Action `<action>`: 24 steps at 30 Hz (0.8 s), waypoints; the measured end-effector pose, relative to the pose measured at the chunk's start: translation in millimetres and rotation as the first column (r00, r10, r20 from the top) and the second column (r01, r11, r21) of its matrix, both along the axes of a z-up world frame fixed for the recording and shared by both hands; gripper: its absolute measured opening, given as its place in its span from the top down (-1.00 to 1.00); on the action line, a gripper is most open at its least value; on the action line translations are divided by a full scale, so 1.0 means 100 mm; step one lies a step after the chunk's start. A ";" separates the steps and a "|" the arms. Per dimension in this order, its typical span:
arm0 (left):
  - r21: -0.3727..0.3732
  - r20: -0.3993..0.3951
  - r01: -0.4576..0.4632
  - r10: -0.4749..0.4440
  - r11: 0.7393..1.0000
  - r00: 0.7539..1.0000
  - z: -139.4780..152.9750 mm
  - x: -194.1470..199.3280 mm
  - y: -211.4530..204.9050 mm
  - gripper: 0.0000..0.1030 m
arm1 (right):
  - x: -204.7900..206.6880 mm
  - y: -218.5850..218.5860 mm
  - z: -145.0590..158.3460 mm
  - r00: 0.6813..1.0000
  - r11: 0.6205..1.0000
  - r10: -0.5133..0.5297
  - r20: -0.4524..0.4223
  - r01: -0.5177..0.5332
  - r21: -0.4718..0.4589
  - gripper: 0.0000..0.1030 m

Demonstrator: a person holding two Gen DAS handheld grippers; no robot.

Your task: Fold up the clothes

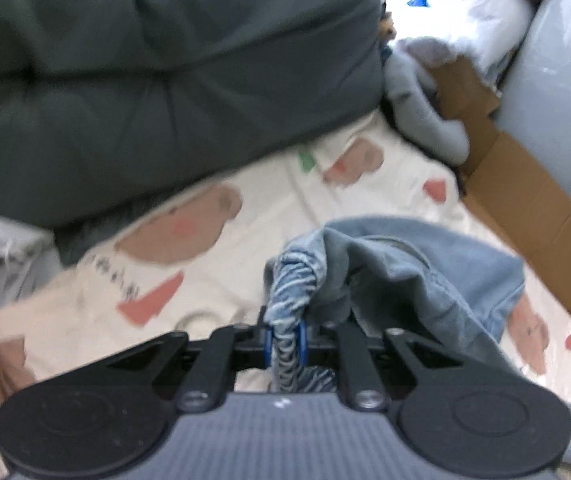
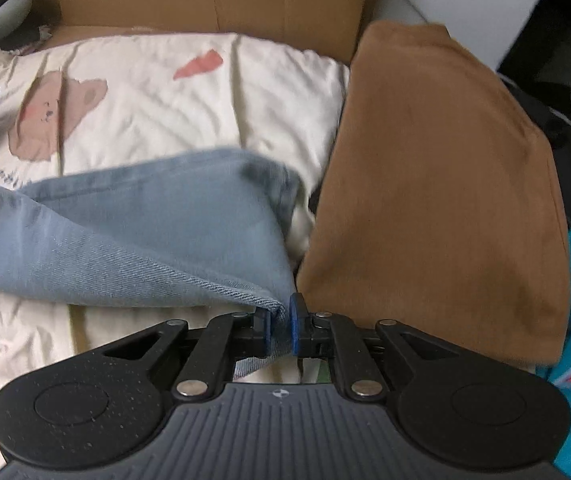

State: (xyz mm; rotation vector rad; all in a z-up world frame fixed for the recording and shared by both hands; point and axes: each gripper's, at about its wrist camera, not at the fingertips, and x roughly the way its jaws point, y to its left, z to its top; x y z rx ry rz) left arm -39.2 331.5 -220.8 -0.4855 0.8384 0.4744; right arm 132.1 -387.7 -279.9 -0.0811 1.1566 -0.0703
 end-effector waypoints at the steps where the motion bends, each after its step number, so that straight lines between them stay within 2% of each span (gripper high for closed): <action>1: -0.005 -0.009 -0.002 0.002 1.000 1.000 -0.03 -0.04 -0.01 0.75 | -0.04 0.00 -0.03 1.000 1.000 0.001 -0.008 -0.001 -0.002 0.86; 13: -0.030 -0.127 0.020 -0.024 0.999 0.992 -0.38 -0.38 -0.14 0.74 | -0.19 -0.03 -0.33 0.998 1.000 -0.016 -0.062 0.015 -0.002 0.86; 15: -0.036 -0.159 0.038 -0.043 0.999 0.986 -0.46 -0.42 -0.19 0.74 | -0.18 -0.04 -0.36 0.998 1.000 -0.011 -0.064 0.011 -0.003 0.86; 17: -0.073 -0.203 0.043 -0.058 0.996 0.977 -0.57 -0.47 -0.21 0.72 | -0.18 -0.04 -0.39 0.998 1.000 -0.005 -0.068 0.004 -0.010 0.86; 18: -0.083 -0.225 0.047 -0.064 0.995 0.972 -0.62 -0.49 -0.23 0.65 | -0.17 -0.04 -0.41 0.997 1.000 -0.004 -0.071 0.003 -0.013 0.86; 21: -0.083 -0.284 0.061 -0.082 0.995 0.955 -0.68 -0.58 -0.30 0.61 | -0.17 -0.03 -0.44 0.996 1.000 -0.007 -0.086 0.005 -0.025 0.84; 24: -0.092 -0.287 0.056 -0.080 0.994 0.955 -0.62 -0.69 -0.33 0.64 | -0.15 -0.04 -0.42 0.995 0.999 -0.036 -0.097 0.034 -0.019 0.68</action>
